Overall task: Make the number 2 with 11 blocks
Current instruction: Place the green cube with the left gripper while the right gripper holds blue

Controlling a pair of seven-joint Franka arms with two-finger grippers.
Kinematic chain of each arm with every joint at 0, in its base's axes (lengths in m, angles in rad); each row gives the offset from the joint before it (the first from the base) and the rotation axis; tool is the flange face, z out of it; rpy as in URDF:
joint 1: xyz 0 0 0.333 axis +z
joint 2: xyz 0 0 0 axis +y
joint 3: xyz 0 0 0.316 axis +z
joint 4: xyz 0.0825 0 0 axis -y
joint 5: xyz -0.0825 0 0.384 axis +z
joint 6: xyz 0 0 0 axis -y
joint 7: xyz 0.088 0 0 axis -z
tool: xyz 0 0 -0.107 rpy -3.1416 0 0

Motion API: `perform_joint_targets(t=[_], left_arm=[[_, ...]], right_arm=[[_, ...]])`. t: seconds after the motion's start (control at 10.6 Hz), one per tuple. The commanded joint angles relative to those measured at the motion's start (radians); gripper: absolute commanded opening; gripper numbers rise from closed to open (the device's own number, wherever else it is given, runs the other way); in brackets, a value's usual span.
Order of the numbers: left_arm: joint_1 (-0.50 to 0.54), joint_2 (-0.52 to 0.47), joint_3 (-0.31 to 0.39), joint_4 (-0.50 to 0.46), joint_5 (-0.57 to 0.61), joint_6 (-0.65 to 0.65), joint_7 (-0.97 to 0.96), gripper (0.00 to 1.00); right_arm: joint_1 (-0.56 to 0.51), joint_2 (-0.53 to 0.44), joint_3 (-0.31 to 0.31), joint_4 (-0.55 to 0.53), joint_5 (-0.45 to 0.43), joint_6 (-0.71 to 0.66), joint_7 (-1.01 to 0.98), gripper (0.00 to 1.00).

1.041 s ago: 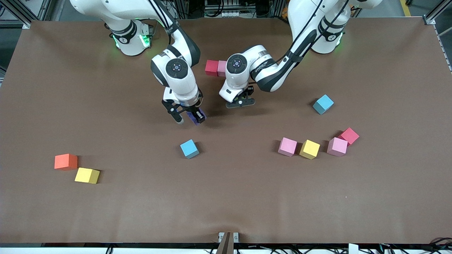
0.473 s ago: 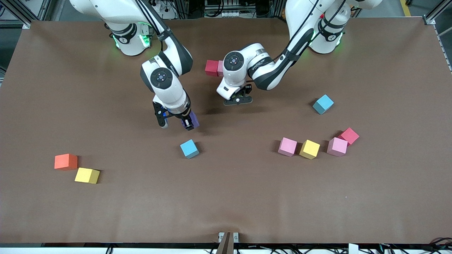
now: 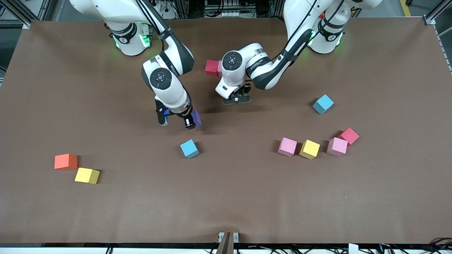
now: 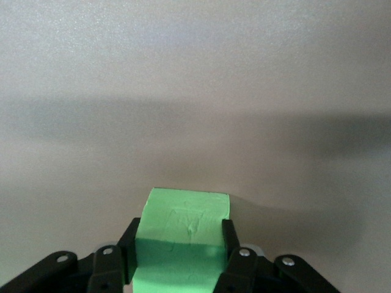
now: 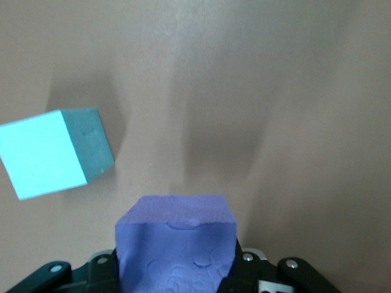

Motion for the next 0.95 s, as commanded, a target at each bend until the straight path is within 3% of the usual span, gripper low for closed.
perform_joint_targets(t=[0.0,0.09,0.57,0.85], left_arm=[[-0.007,0.026,0.000,0.033,0.025,-0.011,-0.013,0.94],[-0.006,0.028,0.000,0.039,0.025,-0.011,-0.010,1.00],[-0.001,0.014,0.001,0.056,0.027,-0.012,0.001,1.00],[0.026,-0.024,0.009,0.050,0.166,-0.018,0.054,1.00]], right_arm=[[0.002,-0.013,0.019,-0.021,0.007,0.004,0.029,0.00],[0.002,-0.015,0.019,-0.039,0.004,0.007,0.029,0.00],[0.009,-0.027,0.022,-0.087,-0.003,0.009,0.029,0.00],[0.067,-0.031,0.021,-0.101,-0.005,0.011,0.082,0.00]])
